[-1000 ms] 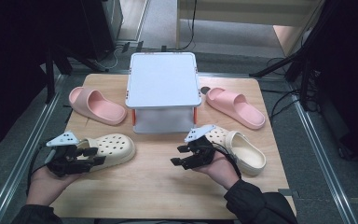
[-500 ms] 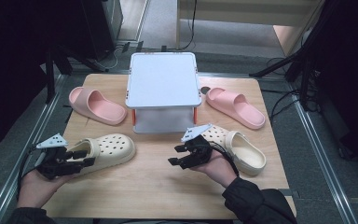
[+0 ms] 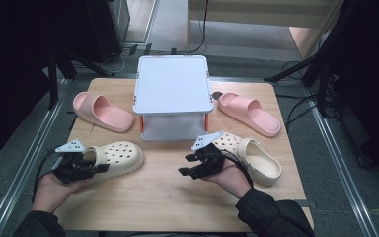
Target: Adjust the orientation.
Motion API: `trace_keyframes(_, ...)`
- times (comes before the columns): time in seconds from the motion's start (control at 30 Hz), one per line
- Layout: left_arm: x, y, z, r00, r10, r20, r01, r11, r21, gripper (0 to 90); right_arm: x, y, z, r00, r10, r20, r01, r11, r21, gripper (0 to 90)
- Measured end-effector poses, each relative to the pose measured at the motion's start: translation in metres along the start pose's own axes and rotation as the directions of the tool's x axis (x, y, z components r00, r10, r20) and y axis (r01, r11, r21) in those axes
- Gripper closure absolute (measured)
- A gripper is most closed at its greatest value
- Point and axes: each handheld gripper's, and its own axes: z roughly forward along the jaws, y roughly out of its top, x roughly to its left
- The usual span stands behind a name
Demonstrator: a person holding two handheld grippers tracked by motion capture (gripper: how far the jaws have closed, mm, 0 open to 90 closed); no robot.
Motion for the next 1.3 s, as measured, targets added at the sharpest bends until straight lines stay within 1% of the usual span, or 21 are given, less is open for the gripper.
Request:
trace_keyframes(0.03, 0.001, 0.001, 0.0, 0.9995, -0.021, 0.024, 0.021, 0.9998, -0.004, 74.5, 0.0, 0.0, 0.0, 1.0, -0.003, 0.0, 0.003, 1.0, -0.002, 44.0)
trace_keyframes(0.07, 0.002, 0.002, 0.0, 0.9988, -0.036, 0.034, 0.036, 0.9993, 0.005, 75.1, -0.001, 0.0, -0.001, 1.0, -0.004, 0.002, 0.004, 1.0, -0.004, 44.0)
trace_keyframes(0.1, 0.001, 0.003, 0.0, 0.9992, -0.031, 0.025, 0.031, 0.9995, 0.005, 75.7, -0.001, 0.0, -0.001, 1.0, -0.004, 0.003, 0.004, 1.0, -0.005, 44.0)
trace_keyframes(0.27, -0.005, 0.01, 0.0, 0.9995, -0.027, 0.018, 0.026, 0.9996, 0.005, 76.8, -0.001, 0.0, -0.002, 1.0, -0.003, 0.004, 0.003, 1.0, -0.009, 44.0)
trace_keyframes(0.33, -0.009, 0.014, -0.001, 0.9992, -0.037, 0.018, 0.036, 0.9993, 0.011, 76.8, -0.001, -0.001, -0.003, 1.0, 0.0, 0.006, 0.001, 1.0, -0.01, 44.0)
trace_keyframes(0.37, -0.014, 0.019, -0.001, 0.9994, -0.028, 0.021, 0.028, 0.9996, 0.005, 76.8, 0.0, -0.002, -0.005, 0.9999, 0.002, 0.011, -0.001, 1.0, -0.012, 44.0)
trace_keyframes(0.43, -0.02, 0.025, 0.0, 0.9992, -0.025, 0.032, 0.025, 0.9997, -0.005, 76.8, 0.0, -0.003, -0.006, 0.9999, 0.0, 0.015, 0.0, 1.0, -0.017, 44.1)
trace_keyframes(0.47, -0.02, 0.025, 0.0, 0.9992, -0.025, 0.032, 0.025, 0.9997, -0.005, 76.8, 0.0, -0.003, -0.006, 0.9999, 0.0, 0.015, 0.0, 1.0, -0.017, 44.1)
trace_keyframes(0.5, -0.026, 0.032, 0.002, 0.9991, -0.007, 0.042, 0.007, 0.9999, -0.008, 76.8, 0.001, -0.004, -0.008, 0.9997, -0.001, 0.023, 0.001, 1.0, -0.016, 44.0)
trace_keyframes(0.57, -0.033, 0.038, 0.006, 0.9984, 0.008, 0.057, -0.007, 0.9999, -0.014, 76.7, 0.002, -0.006, -0.011, 0.9996, 0.001, 0.03, 0.0, 1.0, -0.025, 44.1)
trace_keyframes(0.63, -0.04, 0.044, 0.011, 0.9967, 0.032, 0.075, -0.031, 0.9994, -0.014, 76.7, 0.002, -0.008, -0.013, 0.9993, 0.007, 0.036, -0.006, 1.0, -0.031, 44.1)
trace_keyframes(0.67, -0.04, 0.044, 0.011, 0.9967, 0.032, 0.075, -0.031, 0.9994, -0.014, 76.7, 0.002, -0.008, -0.013, 0.9993, 0.007, 0.036, -0.006, 1.0, -0.031, 44.1)
trace_keyframes(0.7, -0.046, 0.05, 0.016, 0.9943, 0.051, 0.093, -0.05, 0.9986, -0.014, 76.6, 0.003, -0.011, -0.016, 0.999, 0.008, 0.044, -0.006, 0.999, -0.036, 44.1)
trace_keyframes(0.77, -0.049, 0.053, 0.019, 0.993, 0.058, 0.103, -0.057, 0.9983, -0.013, 76.6, 0.003, -0.012, -0.017, 0.9989, 0.01, 0.047, -0.008, 0.999, -0.038, 44.1)
trace_keyframes(0.83, -0.058, 0.062, 0.029, 0.989, 0.075, 0.127, -0.074, 0.9972, -0.005, 76.5, 0.004, -0.017, -0.021, 0.9978, 0.023, 0.062, -0.02, 0.999, -0.045, 44.1)
trace_keyframes(0.9, -0.065, 0.068, 0.035, 0.9867, 0.094, 0.132, -0.096, 0.9953, 0.009, 76.4, 0.004, -0.02, -0.025, 0.9968, 0.031, 0.074, -0.027, 0.998, -0.049, 44.3)
trace_keyframes(1.03, -0.079, 0.077, 0.049, 0.9794, 0.126, 0.158, -0.131, 0.991, 0.026, 76.3, 0.005, -0.027, -0.031, 0.9943, 0.053, 0.093, -0.047, 0.997, -0.062, 44.3)
trace_keyframes(1.17, -0.089, 0.082, 0.064, 0.9718, 0.129, 0.198, -0.139, 0.9895, 0.039, 76.2, 0.005, -0.032, -0.037, 0.9915, 0.071, 0.109, -0.064, 0.996, -0.069, 44.3)
trace_keyframes(1.2, -0.089, 0.082, 0.064, 0.9718, 0.129, 0.198, -0.139, 0.9895, 0.039, 76.1, 0.005, -0.032, -0.037, 0.9915, 0.071, 0.109, -0.064, 0.996, -0.069, 44.3)
trace_keyframes(1.23, -0.094, 0.083, 0.072, 0.9695, 0.132, 0.207, -0.144, 0.9886, 0.045, 76.1, 0.005, -0.034, -0.039, 0.9901, 0.078, 0.116, -0.07, 0.995, -0.073, 44.3)
trace_keyframes(1.3, -0.096, 0.084, 0.075, 0.968, 0.136, 0.211, -0.15, 0.9873, 0.052, 76.1, 0.005, -0.035, -0.04, 0.9897, 0.078, 0.12, -0.069, 0.995, -0.075, 44.3)
